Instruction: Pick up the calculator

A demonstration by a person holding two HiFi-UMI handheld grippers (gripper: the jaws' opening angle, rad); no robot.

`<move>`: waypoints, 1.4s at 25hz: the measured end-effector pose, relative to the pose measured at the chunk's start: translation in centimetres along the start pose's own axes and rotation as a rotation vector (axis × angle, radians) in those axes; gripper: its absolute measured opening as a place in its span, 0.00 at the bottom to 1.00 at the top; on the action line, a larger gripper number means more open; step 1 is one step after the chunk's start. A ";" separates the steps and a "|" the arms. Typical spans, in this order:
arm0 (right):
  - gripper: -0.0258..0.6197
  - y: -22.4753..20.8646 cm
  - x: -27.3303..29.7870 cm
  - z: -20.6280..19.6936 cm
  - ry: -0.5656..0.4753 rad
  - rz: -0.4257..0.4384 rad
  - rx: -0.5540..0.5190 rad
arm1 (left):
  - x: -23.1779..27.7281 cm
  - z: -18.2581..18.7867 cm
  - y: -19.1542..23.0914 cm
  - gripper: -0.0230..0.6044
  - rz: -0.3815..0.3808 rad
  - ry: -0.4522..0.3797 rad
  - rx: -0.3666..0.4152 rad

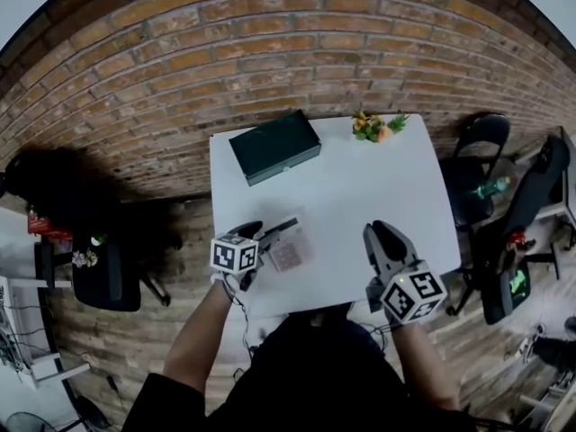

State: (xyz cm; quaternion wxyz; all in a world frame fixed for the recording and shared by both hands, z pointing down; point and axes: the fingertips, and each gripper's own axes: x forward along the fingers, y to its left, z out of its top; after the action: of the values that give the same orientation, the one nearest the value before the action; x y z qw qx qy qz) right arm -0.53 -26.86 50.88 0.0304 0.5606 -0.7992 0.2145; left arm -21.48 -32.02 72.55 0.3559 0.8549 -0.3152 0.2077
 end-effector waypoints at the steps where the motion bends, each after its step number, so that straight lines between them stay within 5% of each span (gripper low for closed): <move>1: 0.16 -0.1 -0.1 0.0 -0.003 -0.008 0.010 | 0.6 -0.1 0.1 0.39 -0.015 0.012 -0.010; 8: 0.15 -0.7 -0.8 -0.1 -0.020 -0.050 0.055 | 3.0 -0.1 -0.3 0.39 -0.113 0.081 -0.056; 22: 0.12 -1.1 -1.9 -1.3 -0.013 -0.042 0.102 | 4.7 -1.8 -1.9 0.38 -0.174 0.179 -0.062; 28: 0.11 -1.1 -1.9 -1.9 0.008 -0.021 0.111 | 4.0 -2.0 -3.0 0.19 -0.177 0.170 -0.063; 35: 0.10 -0.3 -1.3 -2.6 0.040 0.030 0.110 | 2.4 -1.4 -4.2 0.15 -0.164 0.110 -0.144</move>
State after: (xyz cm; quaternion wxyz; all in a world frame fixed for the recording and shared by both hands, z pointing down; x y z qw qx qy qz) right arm -0.26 -24.81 52.92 0.0123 0.5448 -0.7938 0.2700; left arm -17.07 -29.64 72.86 0.4488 0.8375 -0.2381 0.2013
